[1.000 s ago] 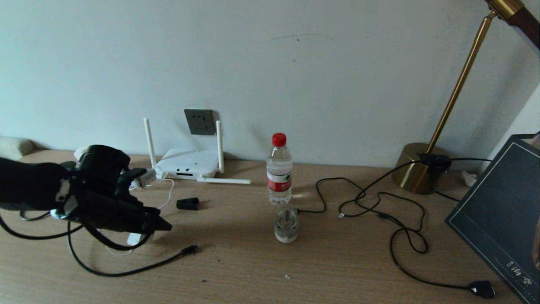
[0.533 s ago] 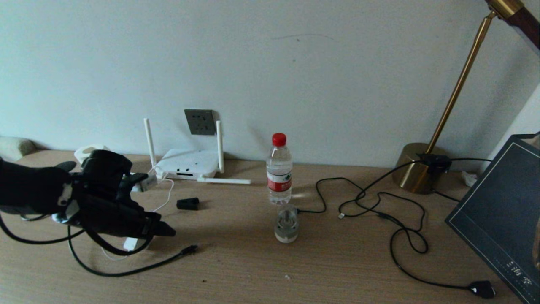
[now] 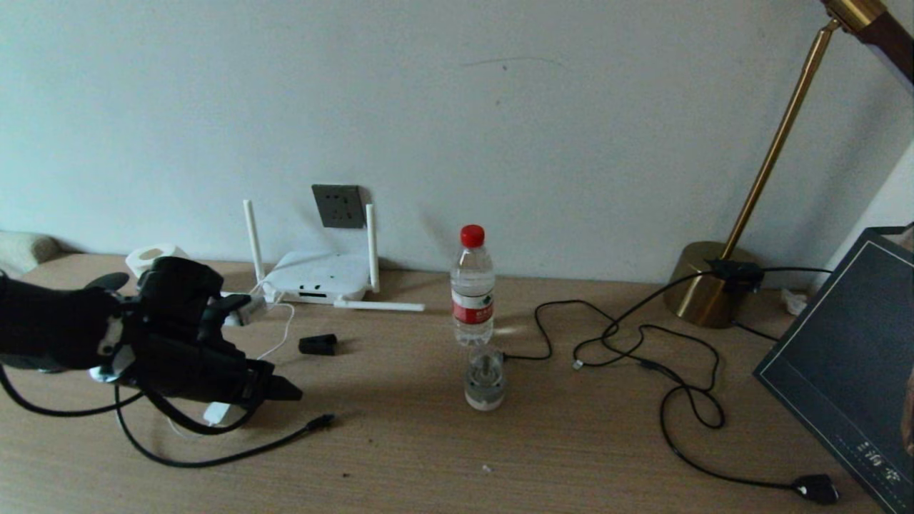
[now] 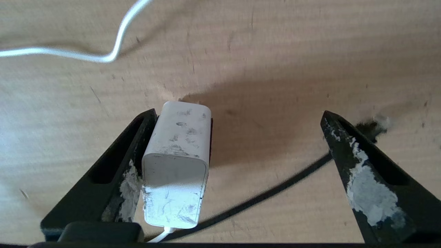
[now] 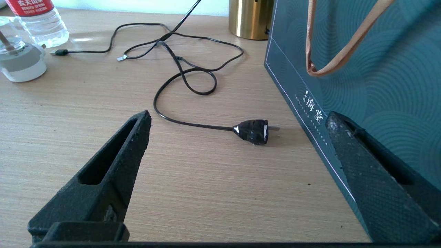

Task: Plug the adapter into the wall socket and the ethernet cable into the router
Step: Plug plug into socket

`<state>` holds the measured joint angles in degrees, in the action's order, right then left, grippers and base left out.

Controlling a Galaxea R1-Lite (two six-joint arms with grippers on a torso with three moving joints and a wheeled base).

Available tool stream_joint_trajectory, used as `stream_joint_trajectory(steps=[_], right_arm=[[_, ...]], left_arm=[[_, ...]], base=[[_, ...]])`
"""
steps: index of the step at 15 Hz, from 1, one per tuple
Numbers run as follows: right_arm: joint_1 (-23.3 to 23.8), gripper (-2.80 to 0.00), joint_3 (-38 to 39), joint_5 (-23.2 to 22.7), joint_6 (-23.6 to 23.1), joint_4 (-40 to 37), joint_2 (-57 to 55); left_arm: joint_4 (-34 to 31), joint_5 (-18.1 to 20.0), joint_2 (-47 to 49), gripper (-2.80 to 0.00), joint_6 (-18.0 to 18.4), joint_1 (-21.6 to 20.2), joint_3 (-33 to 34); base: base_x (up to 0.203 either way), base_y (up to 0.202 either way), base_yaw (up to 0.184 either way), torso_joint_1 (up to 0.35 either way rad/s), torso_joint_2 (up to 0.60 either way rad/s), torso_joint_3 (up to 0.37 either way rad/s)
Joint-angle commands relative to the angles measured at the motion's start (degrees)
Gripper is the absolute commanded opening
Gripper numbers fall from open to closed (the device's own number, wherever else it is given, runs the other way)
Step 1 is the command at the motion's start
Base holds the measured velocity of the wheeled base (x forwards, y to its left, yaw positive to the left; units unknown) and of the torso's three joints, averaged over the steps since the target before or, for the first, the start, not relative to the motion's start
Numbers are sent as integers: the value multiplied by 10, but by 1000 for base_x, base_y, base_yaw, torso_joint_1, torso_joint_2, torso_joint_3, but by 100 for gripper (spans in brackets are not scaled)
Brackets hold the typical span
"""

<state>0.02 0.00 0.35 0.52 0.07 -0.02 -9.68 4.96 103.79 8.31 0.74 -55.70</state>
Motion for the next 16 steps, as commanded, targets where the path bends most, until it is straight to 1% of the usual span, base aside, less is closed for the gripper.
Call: stream_joint_trajectory(steps=[1,5,7,12,15,16], right_arm=[[0,0,0,0,0,0,0],[1,0,0,0,0,0,0],[1,0,0,0,0,0,0],[0,0,0,0,0,0,0],[0,0,0,0,0,0,0],[0,0,0,0,0,0,0]], left_arm=[[7,0,4,0,1,0,1],[40,-1,15,0,4,-4,1],[66,-3,19,0,14,-5,13],[132,-3,35,0,19,-8,51],[140,-3,32,0,21,-8,45],[139,-3,25,0,28,-8,45]], base=[[0,0,0,0,0,0],[0,0,0,0,0,0],[0,0,0,0,0,0],[0,0,0,0,0,0],[0,0,0,0,0,0],[0,0,0,0,0,0]])
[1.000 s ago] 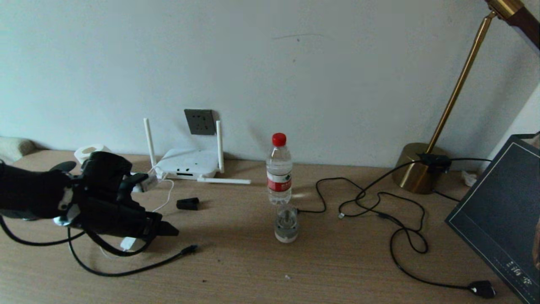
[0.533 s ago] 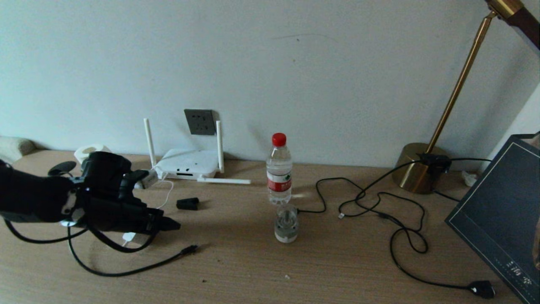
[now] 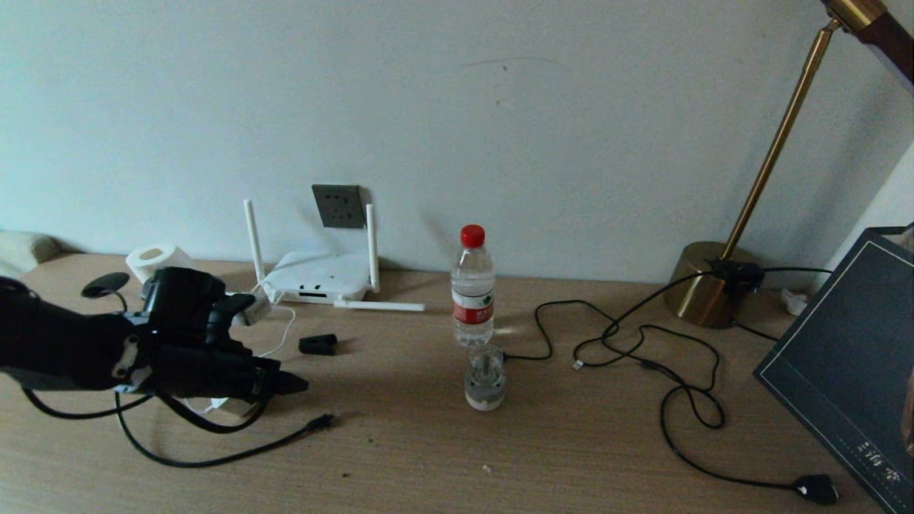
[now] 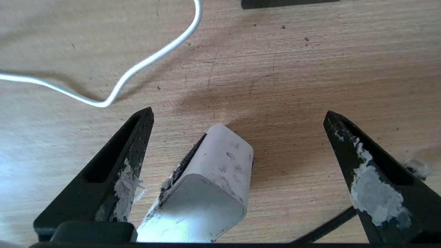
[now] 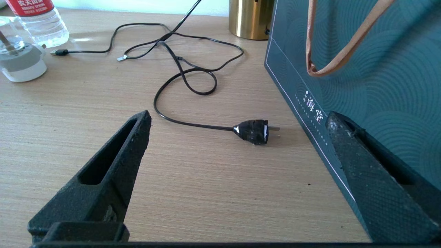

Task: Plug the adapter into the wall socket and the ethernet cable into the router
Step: Plug plug into socket

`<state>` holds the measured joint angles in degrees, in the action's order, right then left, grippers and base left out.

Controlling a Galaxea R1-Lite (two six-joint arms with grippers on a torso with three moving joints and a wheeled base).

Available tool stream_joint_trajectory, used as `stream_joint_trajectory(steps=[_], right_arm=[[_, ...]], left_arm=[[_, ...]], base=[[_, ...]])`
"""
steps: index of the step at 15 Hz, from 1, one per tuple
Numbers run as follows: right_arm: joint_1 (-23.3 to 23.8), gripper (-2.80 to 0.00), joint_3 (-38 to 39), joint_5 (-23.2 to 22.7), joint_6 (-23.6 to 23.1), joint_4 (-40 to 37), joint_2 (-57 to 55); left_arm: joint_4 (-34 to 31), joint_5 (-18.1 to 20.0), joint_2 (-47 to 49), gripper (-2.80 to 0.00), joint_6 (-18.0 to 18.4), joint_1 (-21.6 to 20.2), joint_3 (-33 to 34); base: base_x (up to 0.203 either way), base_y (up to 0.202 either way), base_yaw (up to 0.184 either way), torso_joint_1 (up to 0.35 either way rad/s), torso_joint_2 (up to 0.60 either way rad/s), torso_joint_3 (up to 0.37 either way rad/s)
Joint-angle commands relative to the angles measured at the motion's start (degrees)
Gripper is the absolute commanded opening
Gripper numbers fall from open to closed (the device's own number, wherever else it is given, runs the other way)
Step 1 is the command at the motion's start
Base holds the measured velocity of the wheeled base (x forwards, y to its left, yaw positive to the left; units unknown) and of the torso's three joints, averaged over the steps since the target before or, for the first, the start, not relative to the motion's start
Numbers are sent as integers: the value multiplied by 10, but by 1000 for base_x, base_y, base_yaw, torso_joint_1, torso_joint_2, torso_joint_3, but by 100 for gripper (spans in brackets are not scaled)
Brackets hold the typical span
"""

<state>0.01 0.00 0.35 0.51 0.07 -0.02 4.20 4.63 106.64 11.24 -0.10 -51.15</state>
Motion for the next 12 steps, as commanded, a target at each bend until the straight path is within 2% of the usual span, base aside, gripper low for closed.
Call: stream_joint_trajectory(steps=[1,3,5,6,8,9,12], right_arm=[[0,0,0,0,0,0,0],[0,0,0,0,0,0,0],[0,0,0,0,0,0,0],[0,0,0,0,0,0,0],[0,0,0,0,0,0,0],[1,0,0,0,0,0,0],[0,0,0,0,0,0,0]], left_arm=[[-1,0,-11,0,10,0,-2],[-6,-1,-29,0,29,-3,-3],[-6,-5,-39,0,65,-5,-8],[-4,-9,-42,0,92,-9,-9],[-5,-9,-60,0,170,-27,-8],[-6,0,-75,0,196,-30,-6],[-23,98,-110,0,258,-35,1]], base=[[0,0,0,0,0,0],[0,0,0,0,0,0],[0,0,0,0,0,0],[0,0,0,0,0,0],[0,0,0,0,0,0],[0,0,0,0,0,0],[0,0,0,0,0,0]])
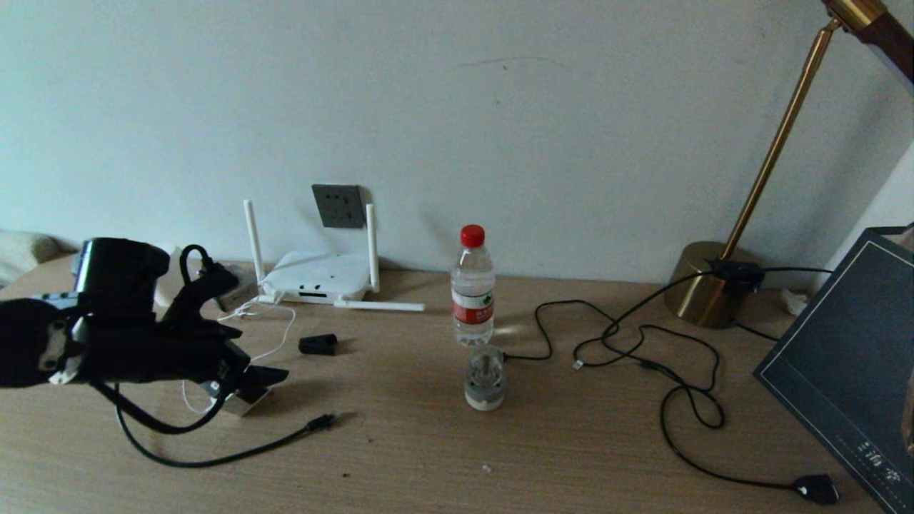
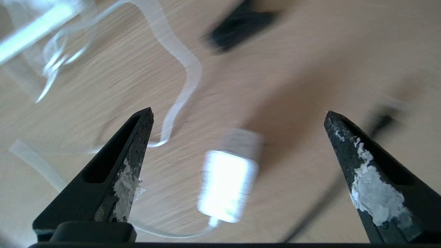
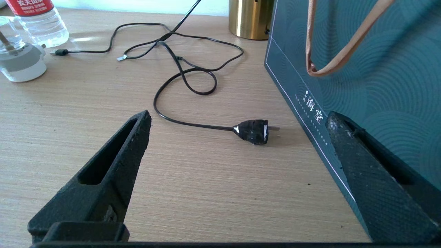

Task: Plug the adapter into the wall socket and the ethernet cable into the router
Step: Plug plug into socket

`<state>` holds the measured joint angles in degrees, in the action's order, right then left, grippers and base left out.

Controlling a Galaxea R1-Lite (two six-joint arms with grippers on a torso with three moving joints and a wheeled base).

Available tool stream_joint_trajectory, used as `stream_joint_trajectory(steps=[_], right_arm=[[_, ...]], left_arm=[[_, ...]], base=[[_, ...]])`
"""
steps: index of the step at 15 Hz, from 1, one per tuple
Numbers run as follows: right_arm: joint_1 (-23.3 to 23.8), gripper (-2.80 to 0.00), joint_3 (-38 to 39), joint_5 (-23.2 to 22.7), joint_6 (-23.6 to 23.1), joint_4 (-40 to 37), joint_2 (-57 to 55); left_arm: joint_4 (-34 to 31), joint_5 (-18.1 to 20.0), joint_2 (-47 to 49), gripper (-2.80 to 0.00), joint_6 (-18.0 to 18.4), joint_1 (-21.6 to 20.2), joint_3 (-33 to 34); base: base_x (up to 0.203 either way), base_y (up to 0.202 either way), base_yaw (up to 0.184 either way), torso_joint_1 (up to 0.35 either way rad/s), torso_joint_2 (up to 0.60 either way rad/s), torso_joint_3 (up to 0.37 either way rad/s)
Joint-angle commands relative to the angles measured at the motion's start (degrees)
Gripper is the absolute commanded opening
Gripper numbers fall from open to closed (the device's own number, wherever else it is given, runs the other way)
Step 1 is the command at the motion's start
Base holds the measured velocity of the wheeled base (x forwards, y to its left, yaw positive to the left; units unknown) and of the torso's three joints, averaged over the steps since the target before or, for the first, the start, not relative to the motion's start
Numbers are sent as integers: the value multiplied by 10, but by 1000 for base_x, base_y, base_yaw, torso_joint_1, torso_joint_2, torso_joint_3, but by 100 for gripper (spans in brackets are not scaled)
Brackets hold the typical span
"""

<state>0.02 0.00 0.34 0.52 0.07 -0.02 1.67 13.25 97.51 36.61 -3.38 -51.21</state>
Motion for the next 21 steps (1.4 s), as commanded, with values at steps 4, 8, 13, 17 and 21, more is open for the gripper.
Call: stream_joint_trajectory(steps=[4,8,13,17,21], right_arm=[[0,0,0,0,0,0,0],[0,0,0,0,0,0,0],[0,0,0,0,0,0,0],[1,0,0,0,0,0,0],[0,0,0,0,0,0,0]], left_arm=[[-84,55,-26,0,98,-21,-3],[-127,65,-12,0,121,-46,-27],[-127,64,17,0,137,-54,-39],[-127,65,36,0,154,-54,-35],[-123,65,51,0,159,-54,-37]], base=[[0,0,0,0,0,0],[0,0,0,0,0,0],[0,0,0,0,0,0],[0,0,0,0,0,0],[0,0,0,0,0,0]])
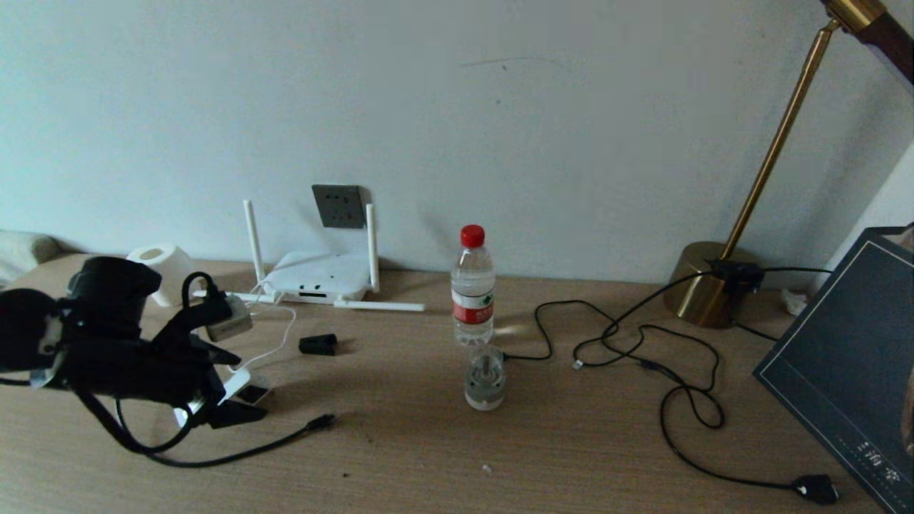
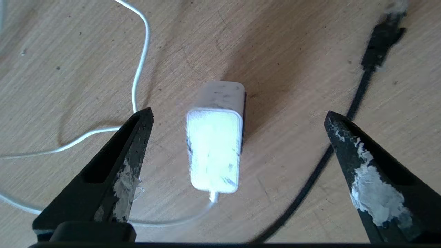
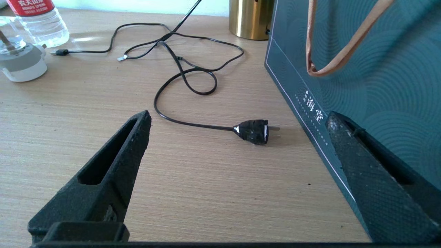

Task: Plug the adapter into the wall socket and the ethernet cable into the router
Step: Plug plug into socket

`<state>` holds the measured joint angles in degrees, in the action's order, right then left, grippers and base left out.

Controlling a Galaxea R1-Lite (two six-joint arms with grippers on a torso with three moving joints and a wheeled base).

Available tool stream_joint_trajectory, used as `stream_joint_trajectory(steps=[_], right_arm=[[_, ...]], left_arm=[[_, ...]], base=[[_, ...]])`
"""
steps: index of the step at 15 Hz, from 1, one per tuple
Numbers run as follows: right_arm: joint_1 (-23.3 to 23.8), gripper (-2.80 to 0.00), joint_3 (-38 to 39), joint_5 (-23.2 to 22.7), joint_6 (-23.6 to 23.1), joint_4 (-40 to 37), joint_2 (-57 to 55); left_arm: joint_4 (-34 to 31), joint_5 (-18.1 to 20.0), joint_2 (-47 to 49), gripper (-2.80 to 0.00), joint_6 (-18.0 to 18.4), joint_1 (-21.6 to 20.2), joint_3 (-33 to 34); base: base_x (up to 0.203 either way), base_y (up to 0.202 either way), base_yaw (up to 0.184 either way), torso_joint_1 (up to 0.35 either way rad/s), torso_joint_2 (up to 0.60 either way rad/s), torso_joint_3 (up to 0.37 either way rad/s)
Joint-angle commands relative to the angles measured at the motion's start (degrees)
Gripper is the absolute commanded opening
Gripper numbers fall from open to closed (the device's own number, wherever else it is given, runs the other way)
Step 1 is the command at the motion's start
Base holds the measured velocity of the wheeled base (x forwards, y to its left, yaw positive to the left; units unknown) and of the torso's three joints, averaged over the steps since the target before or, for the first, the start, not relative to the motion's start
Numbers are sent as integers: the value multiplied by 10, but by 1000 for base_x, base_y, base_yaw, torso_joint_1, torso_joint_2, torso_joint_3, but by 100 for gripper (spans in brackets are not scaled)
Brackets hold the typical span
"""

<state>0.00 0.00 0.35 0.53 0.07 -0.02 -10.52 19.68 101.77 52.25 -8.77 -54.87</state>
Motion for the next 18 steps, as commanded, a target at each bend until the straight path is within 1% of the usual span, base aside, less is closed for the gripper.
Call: stream_joint_trajectory(steps=[1,6,8,9,10,16,17,18], right_arm=[[0,0,0,0,0,0,0],[0,0,0,0,0,0,0],[1,0,0,0,0,0,0],[0,0,0,0,0,0,0],[0,0,0,0,0,0,0],[0,0,0,0,0,0,0],[0,0,0,0,0,0,0],[1,0,0,0,0,0,0]], left_arm=[[0,1,12,0,5,0,-1],[-5,3,26,0,10,-6,-17],[-7,13,34,0,35,-18,-23],[-7,25,36,0,43,-24,-25],[-9,27,38,0,46,-27,-26],[-11,27,39,0,49,-27,-23],[-11,27,41,-280,49,-27,-24],[-10,27,42,-280,49,-27,-25]], base=[[0,0,0,0,0,0],[0,0,0,0,0,0],[0,0,0,0,0,0],[0,0,0,0,0,0],[0,0,0,0,0,0],[0,0,0,0,0,0],[0,0,0,0,0,0],[0,0,0,0,0,0]])
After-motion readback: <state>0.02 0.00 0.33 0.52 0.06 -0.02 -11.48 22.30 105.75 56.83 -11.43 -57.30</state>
